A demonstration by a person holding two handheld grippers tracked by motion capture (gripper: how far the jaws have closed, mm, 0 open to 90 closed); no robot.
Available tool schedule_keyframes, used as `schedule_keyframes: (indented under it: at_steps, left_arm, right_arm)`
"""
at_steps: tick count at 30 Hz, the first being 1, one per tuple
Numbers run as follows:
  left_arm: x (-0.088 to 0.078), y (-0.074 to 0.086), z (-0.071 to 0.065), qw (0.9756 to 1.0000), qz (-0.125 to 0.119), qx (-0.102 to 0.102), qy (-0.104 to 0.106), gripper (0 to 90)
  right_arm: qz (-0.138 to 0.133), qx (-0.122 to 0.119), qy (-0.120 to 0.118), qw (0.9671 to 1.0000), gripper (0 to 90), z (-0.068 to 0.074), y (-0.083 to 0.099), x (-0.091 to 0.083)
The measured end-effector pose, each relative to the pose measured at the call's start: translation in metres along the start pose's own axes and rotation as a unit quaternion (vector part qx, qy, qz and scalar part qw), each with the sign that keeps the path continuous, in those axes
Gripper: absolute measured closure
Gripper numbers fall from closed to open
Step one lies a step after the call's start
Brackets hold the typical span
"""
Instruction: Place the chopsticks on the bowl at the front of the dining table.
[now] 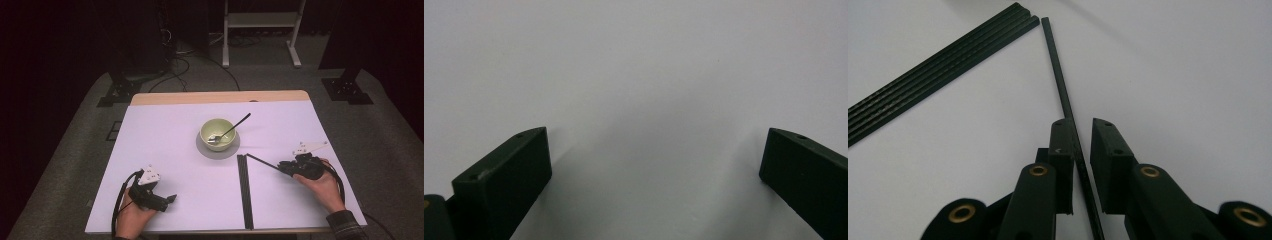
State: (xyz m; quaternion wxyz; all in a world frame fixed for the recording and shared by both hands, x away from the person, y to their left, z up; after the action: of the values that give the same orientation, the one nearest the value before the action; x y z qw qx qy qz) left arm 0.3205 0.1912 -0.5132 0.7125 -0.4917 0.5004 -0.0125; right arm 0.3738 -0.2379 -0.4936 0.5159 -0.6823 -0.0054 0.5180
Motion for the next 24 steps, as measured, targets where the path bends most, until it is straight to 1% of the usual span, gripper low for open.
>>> schedule_keyframes:
  at_steps: [3, 7, 14, 16, 24]
  left_arm:
    - [0.0000, 0.0000, 0.0000, 1.0000, 0.000, 0.000, 0.000, 0.0]
    - [0.0000, 0.0000, 0.0000, 1.0000, 0.000, 0.000, 0.000, 0.0]
    - [0.0000, 0.0000, 0.0000, 1.0000, 0.000, 0.000, 0.000, 0.0]
    - [0.0000, 0.0000, -0.0001, 1.0000, 0.000, 0.000, 0.000, 0.0]
    - [0.0000, 0.0000, -0.0001, 1.0000, 0.000, 0.000, 0.000, 0.0]
  right_arm:
    - [0.004, 0.000, 0.002, 1.0000, 78.7, -0.0006, -0.0001, 0.0021]
    - [0.012, 0.000, -0.002, 0.9999, 79.5, -0.0022, 0.0015, 0.0066]
    - [0.019, 0.001, -0.006, 0.9998, 81.3, -0.0024, 0.0031, 0.0100]
    - [0.019, 0.000, -0.006, 0.9998, 83.0, -0.0026, 0.0031, 0.0099]
    - [0.021, -0.002, 0.002, 0.9998, 84.6, -0.0010, 0.0033, 0.0098]
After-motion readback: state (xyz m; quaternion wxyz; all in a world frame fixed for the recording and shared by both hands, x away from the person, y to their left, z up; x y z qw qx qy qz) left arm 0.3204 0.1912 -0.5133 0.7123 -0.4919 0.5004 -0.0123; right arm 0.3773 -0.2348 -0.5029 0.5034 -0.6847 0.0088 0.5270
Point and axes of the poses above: each handheld gripper's, and its own axes: x roughly forward along the jaws, y roughly out of its underside, z roughly to its left, the point moved 7 cm from there along x, roughly forward along the jaws
